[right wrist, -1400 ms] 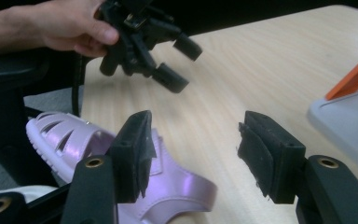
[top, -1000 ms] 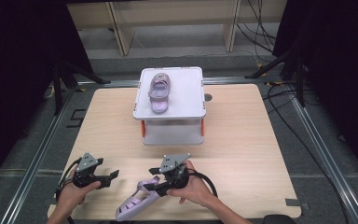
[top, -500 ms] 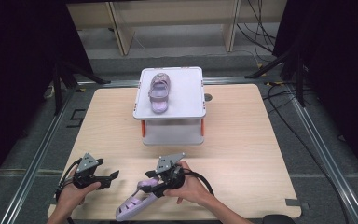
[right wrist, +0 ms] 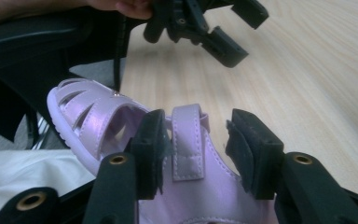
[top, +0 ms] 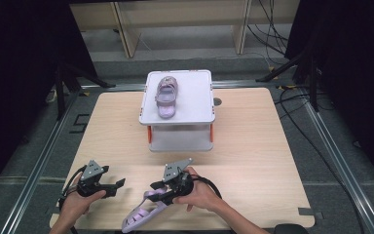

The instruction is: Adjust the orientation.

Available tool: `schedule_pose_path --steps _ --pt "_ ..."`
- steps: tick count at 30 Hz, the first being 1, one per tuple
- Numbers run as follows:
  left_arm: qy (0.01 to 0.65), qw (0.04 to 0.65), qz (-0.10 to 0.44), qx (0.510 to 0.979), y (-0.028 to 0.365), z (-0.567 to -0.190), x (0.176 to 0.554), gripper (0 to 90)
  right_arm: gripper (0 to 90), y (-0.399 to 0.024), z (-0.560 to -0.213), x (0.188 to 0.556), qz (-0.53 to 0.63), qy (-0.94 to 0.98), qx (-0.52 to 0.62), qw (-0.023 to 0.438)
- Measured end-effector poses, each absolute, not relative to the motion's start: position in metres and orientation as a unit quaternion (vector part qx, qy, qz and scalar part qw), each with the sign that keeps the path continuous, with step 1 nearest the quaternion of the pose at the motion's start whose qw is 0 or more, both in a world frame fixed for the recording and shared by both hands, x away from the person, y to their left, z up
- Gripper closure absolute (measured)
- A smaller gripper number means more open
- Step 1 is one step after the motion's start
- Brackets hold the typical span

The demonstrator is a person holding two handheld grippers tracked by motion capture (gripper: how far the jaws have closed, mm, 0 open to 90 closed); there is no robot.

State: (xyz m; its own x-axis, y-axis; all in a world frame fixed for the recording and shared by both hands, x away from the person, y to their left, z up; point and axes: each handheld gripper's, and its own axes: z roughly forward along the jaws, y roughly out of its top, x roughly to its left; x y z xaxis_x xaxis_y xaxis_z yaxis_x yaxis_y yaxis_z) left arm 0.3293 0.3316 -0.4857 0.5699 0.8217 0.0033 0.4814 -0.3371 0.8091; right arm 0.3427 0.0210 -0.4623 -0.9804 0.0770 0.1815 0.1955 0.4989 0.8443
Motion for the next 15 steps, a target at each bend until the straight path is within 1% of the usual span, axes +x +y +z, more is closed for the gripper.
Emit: schedule_pose_path --steps 3,6,7,10,12,15 --pt "0.414 0.405 0.21 0.788 0.331 -0.486 0.329 14.9 60.1 0.02 -0.461 0.342 -0.492 -0.867 -0.062 0.054" --pt "0.414 0.406 0.21 0.787 0.332 -0.486 0.329 14.9 68.2 0.018 -0.459 0.339 -0.493 -0.866 -0.052 0.073" --pt "0.415 0.406 0.21 0.787 0.332 -0.485 0.329 14.9 69.2 0.017 -0.457 0.338 -0.49 -0.867 -0.05 0.079" --pt "0.415 0.404 0.211 0.788 0.332 -0.485 0.329 14.9 71.6 0.014 -0.454 0.334 -0.477 -0.874 -0.044 0.077" --pt "0.414 0.405 0.211 0.787 0.332 -0.486 0.329 14.9 72.0 0.014 -0.454 0.331 -0.466 -0.879 -0.047 0.085" --pt "0.414 0.406 0.211 0.787 0.331 -0.486 0.329 15.0 71.9 0.014 -0.456 0.331 -0.464 -0.88 -0.055 0.085"
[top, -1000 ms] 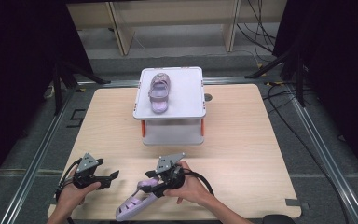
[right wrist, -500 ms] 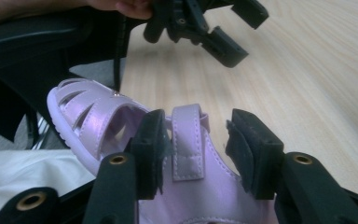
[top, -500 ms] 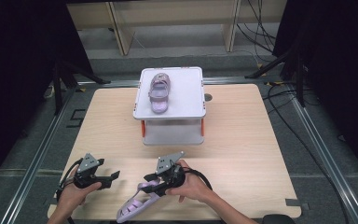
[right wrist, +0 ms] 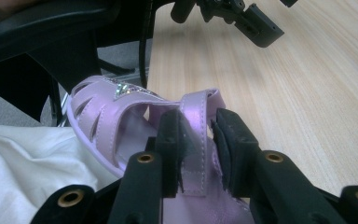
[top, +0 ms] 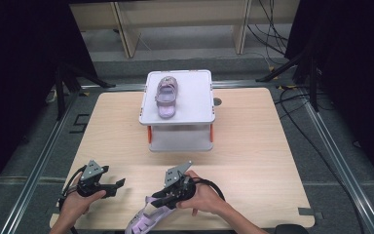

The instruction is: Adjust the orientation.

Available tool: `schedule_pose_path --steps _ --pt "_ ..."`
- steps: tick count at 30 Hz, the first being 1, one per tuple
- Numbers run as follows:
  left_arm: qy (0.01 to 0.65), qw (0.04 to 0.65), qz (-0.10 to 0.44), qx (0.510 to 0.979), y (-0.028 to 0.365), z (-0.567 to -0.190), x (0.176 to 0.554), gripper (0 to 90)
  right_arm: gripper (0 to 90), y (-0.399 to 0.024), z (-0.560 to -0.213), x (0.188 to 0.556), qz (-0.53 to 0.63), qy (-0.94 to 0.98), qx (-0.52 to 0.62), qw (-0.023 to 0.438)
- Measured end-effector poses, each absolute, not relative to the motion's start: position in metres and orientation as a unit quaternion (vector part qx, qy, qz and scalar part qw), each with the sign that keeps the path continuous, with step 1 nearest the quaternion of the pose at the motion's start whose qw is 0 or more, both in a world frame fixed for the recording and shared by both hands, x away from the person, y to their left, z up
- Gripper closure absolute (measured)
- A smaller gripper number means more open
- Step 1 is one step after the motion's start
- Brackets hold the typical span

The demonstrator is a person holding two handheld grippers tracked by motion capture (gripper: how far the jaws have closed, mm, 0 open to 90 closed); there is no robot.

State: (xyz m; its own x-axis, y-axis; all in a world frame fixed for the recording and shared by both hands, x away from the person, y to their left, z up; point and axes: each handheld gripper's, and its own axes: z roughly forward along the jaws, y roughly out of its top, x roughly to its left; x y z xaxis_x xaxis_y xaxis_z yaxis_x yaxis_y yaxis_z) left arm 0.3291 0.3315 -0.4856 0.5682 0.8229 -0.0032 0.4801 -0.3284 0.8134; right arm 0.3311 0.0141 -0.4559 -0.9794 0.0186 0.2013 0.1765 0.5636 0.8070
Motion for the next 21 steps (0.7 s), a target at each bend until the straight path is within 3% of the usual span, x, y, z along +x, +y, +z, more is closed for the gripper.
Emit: schedule_pose_path --steps 7,21 --pt "0.415 0.405 0.21 0.787 0.332 -0.486 0.329 14.9 76.2 0.011 -0.451 0.33 -0.477 -0.872 -0.065 0.087" --pt "0.411 0.412 0.213 0.784 0.333 -0.484 0.329 15.0 76.8 -0.036 -0.433 0.359 -0.491 -0.858 -0.151 -0.017"
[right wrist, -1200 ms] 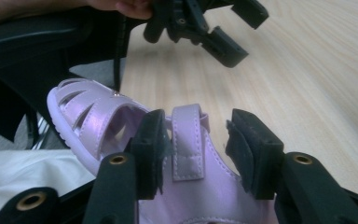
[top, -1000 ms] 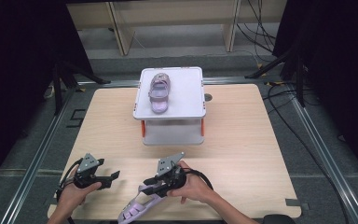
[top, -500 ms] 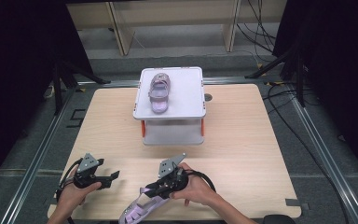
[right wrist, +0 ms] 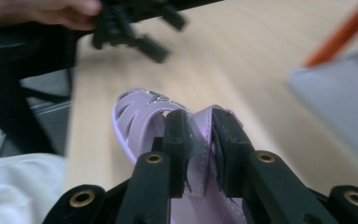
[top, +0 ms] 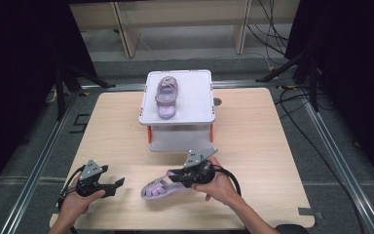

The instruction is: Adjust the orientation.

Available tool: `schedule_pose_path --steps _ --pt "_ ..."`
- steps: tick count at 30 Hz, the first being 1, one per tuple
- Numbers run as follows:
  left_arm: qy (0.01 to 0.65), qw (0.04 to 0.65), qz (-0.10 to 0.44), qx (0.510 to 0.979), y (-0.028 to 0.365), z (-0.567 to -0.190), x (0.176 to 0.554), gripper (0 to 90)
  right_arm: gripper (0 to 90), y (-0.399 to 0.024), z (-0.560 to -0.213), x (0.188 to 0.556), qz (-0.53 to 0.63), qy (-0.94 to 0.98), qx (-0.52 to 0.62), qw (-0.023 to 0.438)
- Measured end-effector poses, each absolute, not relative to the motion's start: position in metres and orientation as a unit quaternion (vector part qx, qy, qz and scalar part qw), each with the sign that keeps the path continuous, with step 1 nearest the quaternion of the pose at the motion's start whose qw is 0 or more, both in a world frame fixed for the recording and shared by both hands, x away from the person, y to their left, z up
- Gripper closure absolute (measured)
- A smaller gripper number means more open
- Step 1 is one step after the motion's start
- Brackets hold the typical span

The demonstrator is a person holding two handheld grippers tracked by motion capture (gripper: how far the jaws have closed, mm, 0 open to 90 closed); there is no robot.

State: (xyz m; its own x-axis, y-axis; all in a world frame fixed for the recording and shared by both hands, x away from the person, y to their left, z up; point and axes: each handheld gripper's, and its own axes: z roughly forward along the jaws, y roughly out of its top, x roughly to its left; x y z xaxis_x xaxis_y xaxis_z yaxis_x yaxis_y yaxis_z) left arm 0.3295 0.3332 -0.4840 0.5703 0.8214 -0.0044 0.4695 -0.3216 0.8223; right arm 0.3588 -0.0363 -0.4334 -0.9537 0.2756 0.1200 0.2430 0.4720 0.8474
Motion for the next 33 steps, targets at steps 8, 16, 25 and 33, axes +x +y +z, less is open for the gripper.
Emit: schedule_pose_path --steps 8,16,25,33 --pt "0.412 0.408 0.213 0.786 0.333 -0.484 0.329 14.9 76.7 -0.076 -0.433 0.378 0.484 0.842 0.227 0.077" --pt "0.412 0.407 0.212 0.787 0.332 -0.484 0.329 15.0 75.5 -0.086 -0.438 0.375 0.486 0.835 0.245 0.082" --pt "0.412 0.407 0.212 0.787 0.332 -0.484 0.329 14.9 78.2 -0.086 -0.437 0.356 0.505 0.827 0.24 0.062" --pt "0.413 0.407 0.211 0.787 0.333 -0.484 0.329 14.9 79.4 -0.083 -0.436 0.353 0.501 0.831 0.231 0.068"
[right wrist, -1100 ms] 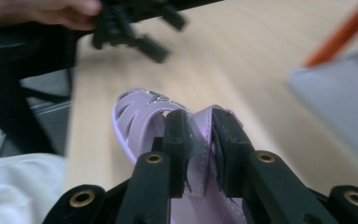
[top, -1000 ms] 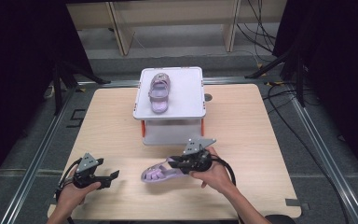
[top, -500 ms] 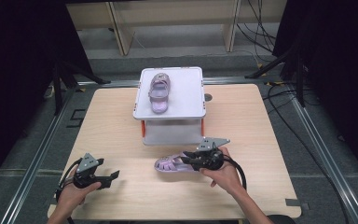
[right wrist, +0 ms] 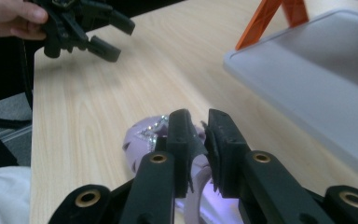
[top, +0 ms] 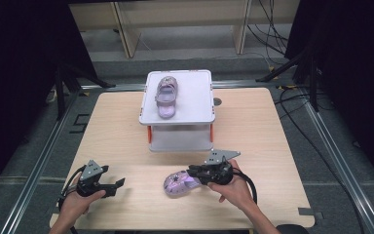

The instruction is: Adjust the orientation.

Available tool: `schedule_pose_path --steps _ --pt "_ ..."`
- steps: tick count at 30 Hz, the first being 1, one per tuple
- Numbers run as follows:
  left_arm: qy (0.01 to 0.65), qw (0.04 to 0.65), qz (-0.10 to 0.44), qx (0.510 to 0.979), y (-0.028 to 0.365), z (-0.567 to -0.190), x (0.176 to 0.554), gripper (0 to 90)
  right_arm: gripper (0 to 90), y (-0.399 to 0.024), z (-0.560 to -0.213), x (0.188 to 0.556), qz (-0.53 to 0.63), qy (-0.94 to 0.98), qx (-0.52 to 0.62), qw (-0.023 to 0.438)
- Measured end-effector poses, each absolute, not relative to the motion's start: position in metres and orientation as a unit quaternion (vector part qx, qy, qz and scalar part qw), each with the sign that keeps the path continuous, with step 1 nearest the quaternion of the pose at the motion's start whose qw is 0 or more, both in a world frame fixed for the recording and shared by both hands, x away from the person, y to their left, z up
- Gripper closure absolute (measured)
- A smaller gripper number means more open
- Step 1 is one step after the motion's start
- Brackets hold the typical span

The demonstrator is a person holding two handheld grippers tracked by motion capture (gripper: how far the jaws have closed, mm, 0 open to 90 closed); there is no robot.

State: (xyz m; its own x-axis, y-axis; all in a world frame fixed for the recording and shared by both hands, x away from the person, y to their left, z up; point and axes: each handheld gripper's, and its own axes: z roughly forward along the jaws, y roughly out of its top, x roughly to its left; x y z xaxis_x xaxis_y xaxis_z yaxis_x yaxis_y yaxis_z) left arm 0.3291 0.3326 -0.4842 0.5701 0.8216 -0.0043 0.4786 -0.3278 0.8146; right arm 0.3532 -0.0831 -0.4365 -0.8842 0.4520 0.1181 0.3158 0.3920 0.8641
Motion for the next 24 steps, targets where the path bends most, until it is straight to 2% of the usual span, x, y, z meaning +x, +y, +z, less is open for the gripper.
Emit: schedule_pose_path --steps 7,10,14,20,24 --pt "0.409 0.404 0.212 0.79 0.332 -0.485 0.33 14.9 79.3 -0.095 -0.431 0.359 0.507 0.824 0.241 0.081" --pt "0.413 0.408 0.212 0.786 0.332 -0.485 0.329 15.0 78.7 -0.102 -0.433 0.363 0.496 0.827 0.244 0.103" --pt "0.416 0.403 0.21 0.788 0.331 -0.486 0.329 15.0 77.7 -0.106 -0.436 0.361 0.493 0.829 0.251 0.078" --pt "0.409 0.409 0.211 0.788 0.332 -0.484 0.33 14.9 77.3 -0.112 -0.445 0.349 0.468 0.841 0.254 0.09" --pt "0.409 0.393 0.211 0.796 0.332 -0.486 0.329 14.9 78.1 -0.104 -0.45 0.343 0.456 0.853 0.242 0.079"
